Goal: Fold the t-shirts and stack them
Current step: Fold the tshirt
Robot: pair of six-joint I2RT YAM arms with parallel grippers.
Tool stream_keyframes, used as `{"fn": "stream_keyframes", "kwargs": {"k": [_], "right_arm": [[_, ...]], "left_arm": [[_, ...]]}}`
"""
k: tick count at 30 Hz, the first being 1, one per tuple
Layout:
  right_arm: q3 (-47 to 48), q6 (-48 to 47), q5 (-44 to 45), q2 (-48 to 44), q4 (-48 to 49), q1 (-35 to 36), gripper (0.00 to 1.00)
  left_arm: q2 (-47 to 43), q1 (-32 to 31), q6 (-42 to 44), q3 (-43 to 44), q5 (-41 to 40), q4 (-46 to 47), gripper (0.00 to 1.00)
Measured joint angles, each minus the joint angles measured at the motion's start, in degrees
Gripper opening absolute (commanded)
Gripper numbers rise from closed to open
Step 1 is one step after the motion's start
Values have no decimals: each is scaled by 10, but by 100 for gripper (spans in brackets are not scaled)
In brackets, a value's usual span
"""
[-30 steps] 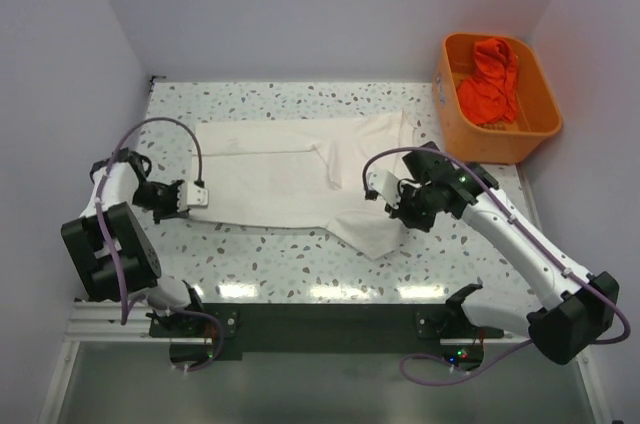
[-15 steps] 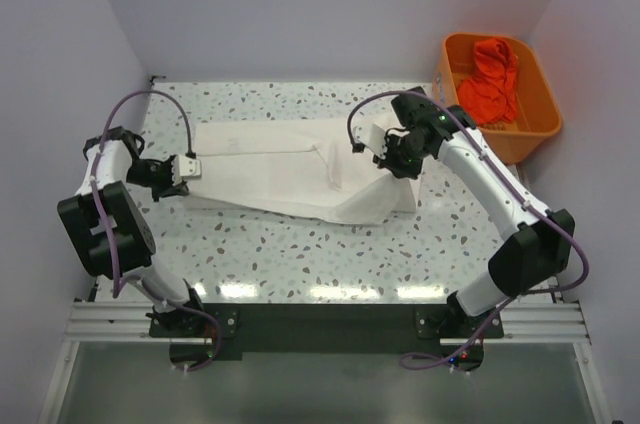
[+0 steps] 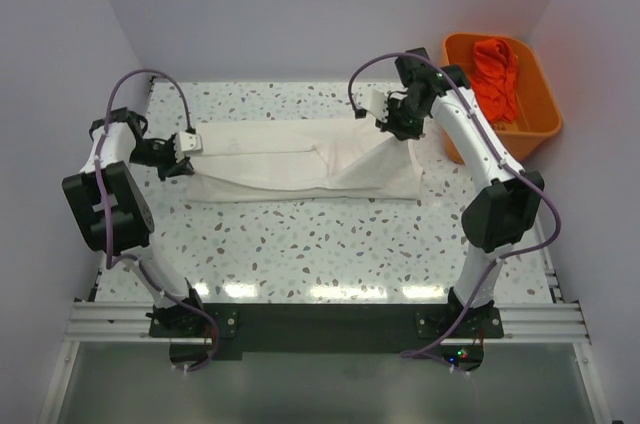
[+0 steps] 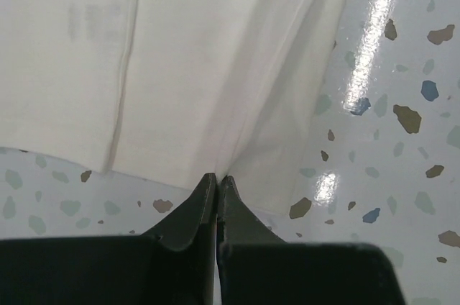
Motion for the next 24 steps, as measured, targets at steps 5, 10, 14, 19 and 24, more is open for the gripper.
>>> {"fn": "stream_keyframes", "kwargs": {"k": [5,10,14,19,24], "right_arm": [[57,-20,-1,45,-18,-13,0],[80,-37,-2,62,-26,-18,0],[100,-47,-2,75,-30,-23,0],[114,-56,-4,95,-29,-34,0],[121,-61,-4,112,-29,-41,0]], "left_arm": [[24,0,-13,32,14,4,0],[42,0,-22,59,26,3,0],[56,0,-27,80,33,3,0],[68,-1,-28,91,38,3,0],[80,-5,-37,103,38,3,0]]}}
